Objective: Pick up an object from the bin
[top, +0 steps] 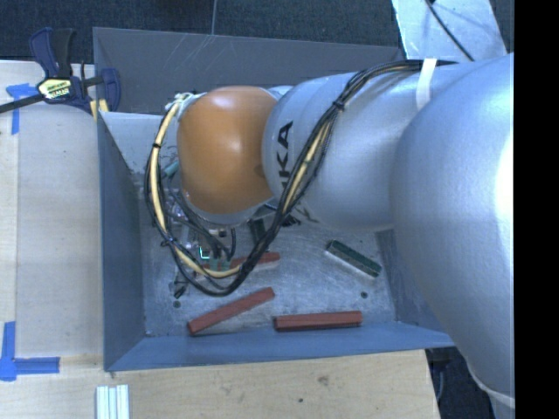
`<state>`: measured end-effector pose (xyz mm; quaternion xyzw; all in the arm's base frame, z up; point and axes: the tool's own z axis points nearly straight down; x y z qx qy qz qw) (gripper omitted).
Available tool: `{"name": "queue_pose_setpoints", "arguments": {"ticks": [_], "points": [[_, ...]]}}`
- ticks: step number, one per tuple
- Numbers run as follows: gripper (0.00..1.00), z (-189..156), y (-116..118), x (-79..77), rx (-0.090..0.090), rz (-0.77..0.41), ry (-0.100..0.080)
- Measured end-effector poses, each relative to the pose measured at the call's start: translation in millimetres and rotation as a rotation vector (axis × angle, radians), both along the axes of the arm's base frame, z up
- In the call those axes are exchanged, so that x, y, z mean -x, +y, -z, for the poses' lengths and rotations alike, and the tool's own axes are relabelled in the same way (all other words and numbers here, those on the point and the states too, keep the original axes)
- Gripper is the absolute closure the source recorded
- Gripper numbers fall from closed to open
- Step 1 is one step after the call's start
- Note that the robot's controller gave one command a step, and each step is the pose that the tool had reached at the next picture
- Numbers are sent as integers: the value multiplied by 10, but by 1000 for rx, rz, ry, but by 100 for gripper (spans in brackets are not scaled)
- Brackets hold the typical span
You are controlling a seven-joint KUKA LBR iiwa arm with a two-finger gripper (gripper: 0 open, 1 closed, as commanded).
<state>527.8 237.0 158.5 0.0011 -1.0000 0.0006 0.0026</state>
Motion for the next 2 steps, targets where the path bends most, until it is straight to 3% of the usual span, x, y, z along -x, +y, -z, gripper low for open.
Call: {"name": "queue_pose_setpoints", "arguments": {"ticks": [1, 2], "points": [[0, 42, 39, 254, -2, -131, -5], [0, 871, -775, 417, -4, -342, -17]]}}
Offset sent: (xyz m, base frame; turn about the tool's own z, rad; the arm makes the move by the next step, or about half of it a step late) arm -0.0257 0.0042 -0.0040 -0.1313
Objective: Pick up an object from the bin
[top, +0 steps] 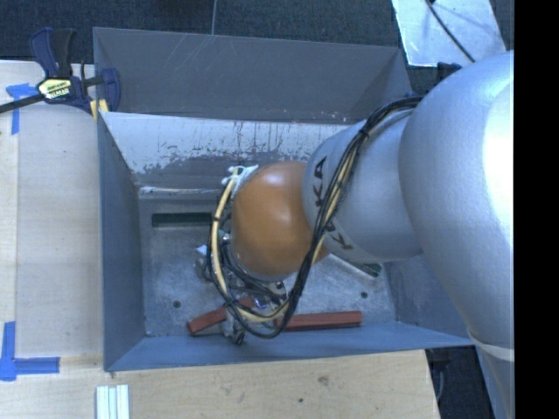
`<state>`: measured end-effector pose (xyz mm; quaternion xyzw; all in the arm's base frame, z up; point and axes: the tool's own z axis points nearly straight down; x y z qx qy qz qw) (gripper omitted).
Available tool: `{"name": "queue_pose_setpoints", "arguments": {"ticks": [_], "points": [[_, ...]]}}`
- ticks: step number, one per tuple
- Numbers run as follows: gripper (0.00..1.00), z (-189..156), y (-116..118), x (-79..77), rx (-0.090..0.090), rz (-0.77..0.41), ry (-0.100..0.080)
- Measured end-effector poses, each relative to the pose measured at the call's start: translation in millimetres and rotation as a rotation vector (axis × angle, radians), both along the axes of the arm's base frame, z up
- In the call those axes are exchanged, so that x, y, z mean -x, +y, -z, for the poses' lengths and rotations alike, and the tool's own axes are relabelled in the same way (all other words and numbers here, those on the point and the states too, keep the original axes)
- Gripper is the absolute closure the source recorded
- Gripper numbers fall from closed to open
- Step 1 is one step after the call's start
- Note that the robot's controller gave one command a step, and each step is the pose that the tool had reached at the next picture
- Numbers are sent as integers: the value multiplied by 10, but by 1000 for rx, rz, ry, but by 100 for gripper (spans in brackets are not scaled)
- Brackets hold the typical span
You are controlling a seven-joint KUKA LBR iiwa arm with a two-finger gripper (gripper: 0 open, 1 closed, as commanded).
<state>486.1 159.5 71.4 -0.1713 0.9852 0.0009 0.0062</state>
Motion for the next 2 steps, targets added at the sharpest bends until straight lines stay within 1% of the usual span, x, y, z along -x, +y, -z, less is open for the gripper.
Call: {"name": "queue_pose_setpoints", "arguments": {"ticks": [1, 2], "points": [[100, -24, 21, -9, -3, -1, -3], [100, -1467, 604, -549, -2, 12, -1]]}}
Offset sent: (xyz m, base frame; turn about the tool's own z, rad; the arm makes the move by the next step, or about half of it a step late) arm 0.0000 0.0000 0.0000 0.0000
